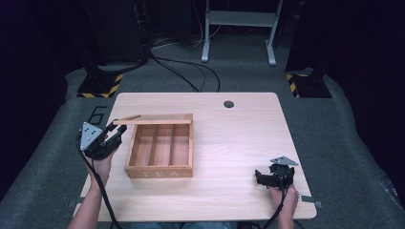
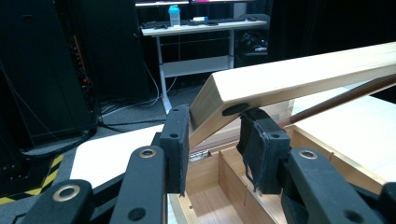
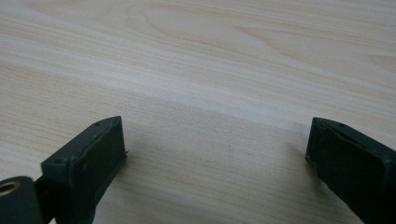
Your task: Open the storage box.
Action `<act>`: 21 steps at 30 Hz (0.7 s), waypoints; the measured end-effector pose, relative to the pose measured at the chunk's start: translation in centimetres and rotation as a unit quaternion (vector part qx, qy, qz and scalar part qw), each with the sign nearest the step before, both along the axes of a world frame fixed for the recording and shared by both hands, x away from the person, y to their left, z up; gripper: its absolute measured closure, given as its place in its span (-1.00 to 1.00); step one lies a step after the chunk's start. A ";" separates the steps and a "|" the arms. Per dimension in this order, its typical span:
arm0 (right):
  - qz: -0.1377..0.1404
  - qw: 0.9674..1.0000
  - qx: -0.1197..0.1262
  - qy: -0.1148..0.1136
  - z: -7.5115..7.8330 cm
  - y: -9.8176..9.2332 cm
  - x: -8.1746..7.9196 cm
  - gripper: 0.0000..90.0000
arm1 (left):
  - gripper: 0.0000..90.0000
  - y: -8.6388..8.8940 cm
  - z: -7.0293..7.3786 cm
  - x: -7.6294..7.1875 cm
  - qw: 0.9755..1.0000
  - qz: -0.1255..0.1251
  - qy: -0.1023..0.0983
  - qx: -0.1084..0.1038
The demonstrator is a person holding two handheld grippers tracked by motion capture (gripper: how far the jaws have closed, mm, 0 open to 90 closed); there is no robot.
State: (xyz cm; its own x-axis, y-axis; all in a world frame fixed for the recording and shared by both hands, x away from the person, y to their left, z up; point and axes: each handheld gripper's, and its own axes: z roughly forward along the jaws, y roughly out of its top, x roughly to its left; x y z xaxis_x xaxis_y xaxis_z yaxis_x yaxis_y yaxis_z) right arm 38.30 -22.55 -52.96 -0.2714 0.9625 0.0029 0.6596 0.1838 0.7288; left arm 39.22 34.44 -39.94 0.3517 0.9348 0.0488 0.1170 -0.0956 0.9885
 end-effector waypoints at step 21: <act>0.001 1.000 -0.003 -0.001 0.0 -0.1 0.0 -0.90 | 0.40 0.1 0.2 0.1 1.000 -0.004 0.003 0.007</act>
State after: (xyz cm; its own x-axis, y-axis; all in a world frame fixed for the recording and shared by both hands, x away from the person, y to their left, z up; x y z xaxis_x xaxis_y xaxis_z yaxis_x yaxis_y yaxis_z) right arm 38.32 -22.61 -52.96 -0.2725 0.9621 -0.0029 0.6585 0.1887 0.7286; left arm 39.32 34.53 -39.72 0.3599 0.9311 0.0599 0.1226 -0.1109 0.9862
